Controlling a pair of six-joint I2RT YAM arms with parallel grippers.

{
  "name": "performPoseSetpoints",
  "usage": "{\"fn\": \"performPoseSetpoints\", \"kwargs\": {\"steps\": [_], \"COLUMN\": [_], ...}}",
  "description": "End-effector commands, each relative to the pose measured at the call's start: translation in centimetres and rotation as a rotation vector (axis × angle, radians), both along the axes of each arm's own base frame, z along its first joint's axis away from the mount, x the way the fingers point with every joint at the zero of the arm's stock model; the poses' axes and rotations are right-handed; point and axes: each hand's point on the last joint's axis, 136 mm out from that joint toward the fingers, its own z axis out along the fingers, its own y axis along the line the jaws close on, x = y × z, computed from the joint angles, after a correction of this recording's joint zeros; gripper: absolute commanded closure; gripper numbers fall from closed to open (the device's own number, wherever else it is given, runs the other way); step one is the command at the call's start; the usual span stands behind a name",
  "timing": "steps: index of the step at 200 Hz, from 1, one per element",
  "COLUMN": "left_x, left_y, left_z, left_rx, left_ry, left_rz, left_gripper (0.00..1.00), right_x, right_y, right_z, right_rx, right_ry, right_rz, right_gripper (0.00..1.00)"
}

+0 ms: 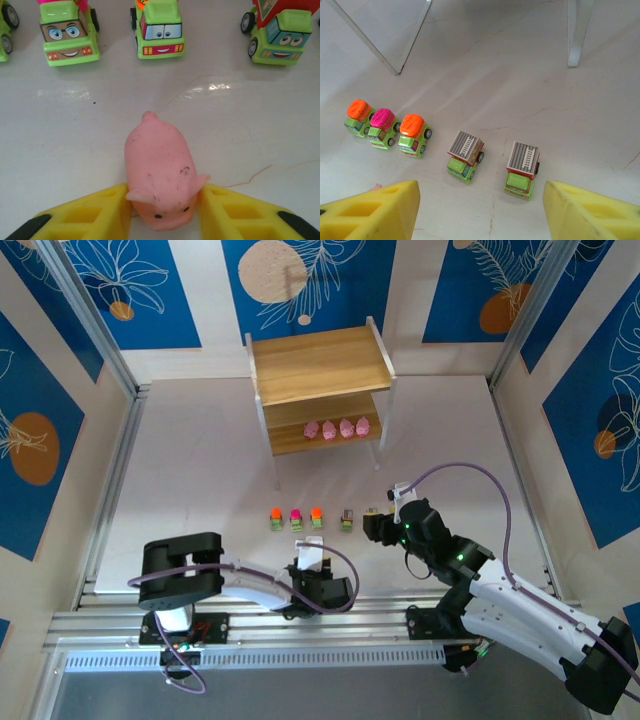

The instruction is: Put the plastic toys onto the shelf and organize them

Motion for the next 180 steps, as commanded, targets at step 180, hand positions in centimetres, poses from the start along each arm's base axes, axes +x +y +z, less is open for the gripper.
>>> {"fn": "performPoseSetpoints", "kwargs": {"steps": [180], "left_x": [1.5], "left_y": [0.9], "left_z": [4.7], "left_rx": [0.031], "left_ry": [-0.08], "left_rz": [-0.047], "left_gripper": [0.77], "right_x": [-0.3], "right_y": [0.4], "right_z": [0.3], "right_rx": [0.013], "right_ry": [-0.01], "right_rz": [0.022], "right_gripper": [0.36]}}
